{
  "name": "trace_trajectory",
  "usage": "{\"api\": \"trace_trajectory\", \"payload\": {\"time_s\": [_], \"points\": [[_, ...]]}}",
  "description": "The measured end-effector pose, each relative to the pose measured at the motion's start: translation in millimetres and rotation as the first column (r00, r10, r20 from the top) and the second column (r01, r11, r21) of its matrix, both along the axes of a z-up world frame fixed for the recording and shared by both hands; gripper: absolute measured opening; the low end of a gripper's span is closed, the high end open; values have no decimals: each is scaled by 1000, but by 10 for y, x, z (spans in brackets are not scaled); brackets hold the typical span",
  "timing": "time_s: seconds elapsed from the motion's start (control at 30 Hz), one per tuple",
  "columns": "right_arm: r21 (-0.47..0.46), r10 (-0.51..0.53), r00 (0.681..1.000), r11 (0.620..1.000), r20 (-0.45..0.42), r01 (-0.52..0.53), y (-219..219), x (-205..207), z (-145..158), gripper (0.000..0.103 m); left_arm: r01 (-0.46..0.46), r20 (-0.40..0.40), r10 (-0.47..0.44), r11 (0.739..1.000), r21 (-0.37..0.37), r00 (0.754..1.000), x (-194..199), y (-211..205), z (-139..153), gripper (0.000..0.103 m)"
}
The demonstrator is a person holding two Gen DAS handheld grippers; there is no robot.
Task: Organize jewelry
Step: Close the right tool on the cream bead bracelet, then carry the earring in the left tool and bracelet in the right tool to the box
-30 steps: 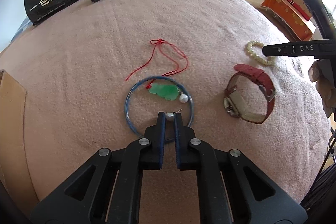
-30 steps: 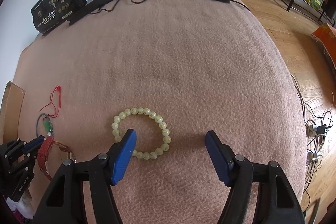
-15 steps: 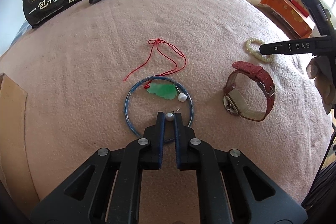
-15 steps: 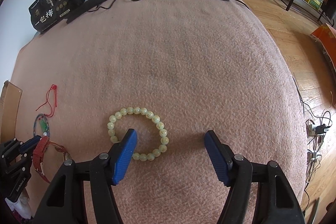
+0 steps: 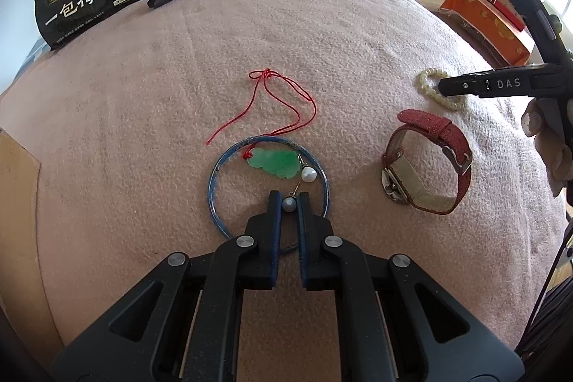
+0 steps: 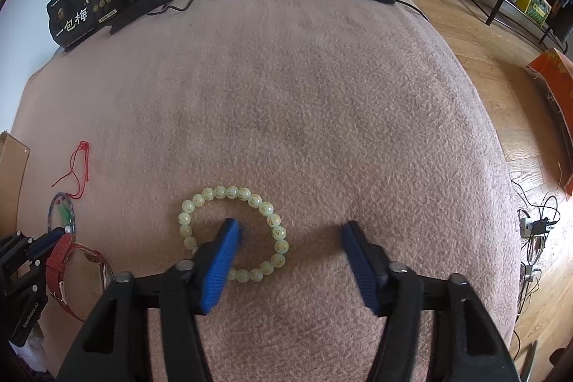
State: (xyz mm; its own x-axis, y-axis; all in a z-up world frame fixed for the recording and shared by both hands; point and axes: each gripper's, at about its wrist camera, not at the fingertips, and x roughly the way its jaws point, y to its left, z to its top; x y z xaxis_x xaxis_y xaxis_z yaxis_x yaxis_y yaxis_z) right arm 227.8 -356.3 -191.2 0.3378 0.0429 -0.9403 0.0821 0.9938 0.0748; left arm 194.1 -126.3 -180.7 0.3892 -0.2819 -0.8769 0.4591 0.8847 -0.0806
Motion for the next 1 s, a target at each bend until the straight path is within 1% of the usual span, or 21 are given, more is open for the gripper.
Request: {"api": "trace_trajectory", "payload": {"time_s": [0.03,0.07,0.1,0.17,0.2,0.23,0.37,0.57,0.77,1.0], "points": [[7,1,1000,1000,4,-1,2,2,12,36,-6,-5,6,1000,-7,1000,7,12,7,6],[14,0,1000,1000,6,0,-2,-1,20,29,-9,-6,9,1000,-11,1000,8,18,13,6],[24,-3,1000,1000,10,3,-6,-4,28,26,-10,-6,10,1000,-13,1000,8,23,21,6],[40,-7,1000,999,12,7,-18,-17,33,14,-15,-1,15,1000,-14,1000,4,30,40,6],[47,-7,1000,999,14,6,-23,-21,40,12,-17,1,17,1000,-16,1000,-1,36,54,6],[56,-7,1000,998,17,6,-32,-27,51,7,-18,3,18,1000,-18,1000,-8,42,68,6],[79,-19,999,997,34,16,-70,-65,108,6,-26,15,27,999,-30,1000,-36,73,133,6],[80,-12,996,997,83,5,-39,-116,284,5,-44,39,47,997,-57,998,-41,153,272,6],[62,21,986,998,166,-32,113,-169,599,5,-68,72,74,994,-89,995,-58,268,459,6],[31,61,966,997,253,-71,336,-255,953,5,-94,112,108,989,-118,988,-120,452,663,6]]}}
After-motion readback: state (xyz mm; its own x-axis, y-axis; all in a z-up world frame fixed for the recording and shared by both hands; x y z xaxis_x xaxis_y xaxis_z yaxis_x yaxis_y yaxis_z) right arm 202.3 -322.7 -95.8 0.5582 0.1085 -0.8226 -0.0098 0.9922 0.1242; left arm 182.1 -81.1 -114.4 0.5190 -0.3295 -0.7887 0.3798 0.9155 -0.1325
